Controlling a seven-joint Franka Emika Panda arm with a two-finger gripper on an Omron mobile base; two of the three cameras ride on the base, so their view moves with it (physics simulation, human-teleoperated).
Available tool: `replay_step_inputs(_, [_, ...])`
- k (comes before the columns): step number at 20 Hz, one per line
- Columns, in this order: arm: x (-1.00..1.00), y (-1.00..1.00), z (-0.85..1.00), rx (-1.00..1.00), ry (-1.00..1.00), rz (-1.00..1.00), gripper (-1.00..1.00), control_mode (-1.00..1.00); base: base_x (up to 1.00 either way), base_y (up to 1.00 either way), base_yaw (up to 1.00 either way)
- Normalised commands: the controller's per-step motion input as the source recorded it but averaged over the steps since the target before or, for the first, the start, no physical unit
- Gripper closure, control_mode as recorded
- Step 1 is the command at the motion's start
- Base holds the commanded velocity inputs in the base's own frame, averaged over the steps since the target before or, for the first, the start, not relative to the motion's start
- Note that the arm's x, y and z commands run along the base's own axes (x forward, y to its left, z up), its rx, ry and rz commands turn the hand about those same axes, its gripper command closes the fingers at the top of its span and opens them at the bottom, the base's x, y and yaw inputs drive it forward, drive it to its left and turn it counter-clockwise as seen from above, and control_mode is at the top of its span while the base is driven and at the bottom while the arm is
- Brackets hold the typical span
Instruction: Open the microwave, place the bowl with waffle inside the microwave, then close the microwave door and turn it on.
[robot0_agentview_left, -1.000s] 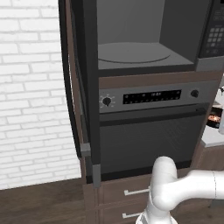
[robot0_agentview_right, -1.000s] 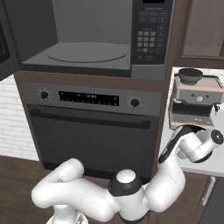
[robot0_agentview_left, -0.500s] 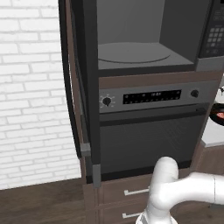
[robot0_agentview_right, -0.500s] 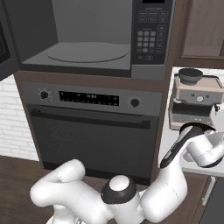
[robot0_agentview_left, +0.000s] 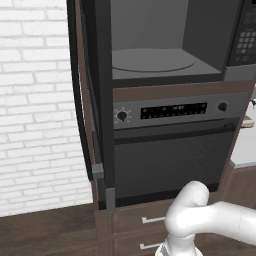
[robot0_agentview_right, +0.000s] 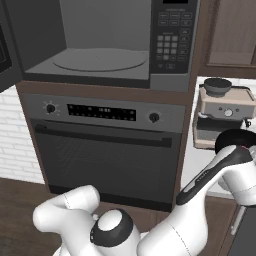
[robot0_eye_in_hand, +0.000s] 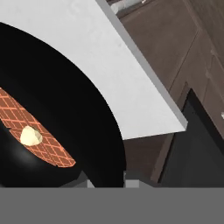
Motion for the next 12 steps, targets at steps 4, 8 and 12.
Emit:
replay_step_inputs(4, [-1.00,0.07,0.96,-0.03,-0.14,0.00,1.00,-1.00,0.00,0.00,0.00])
replay_step_inputs(8, [-1.00,0.31,0.92,-0.05,-0.15,0.00,1.00,-1.00,0.00,0.00,0.00])
replay_step_inputs(12, [-1.00,0.57,0.90,-0.07,-0.15,0.06,1.00,-1.00,0.00,0.00,0.00])
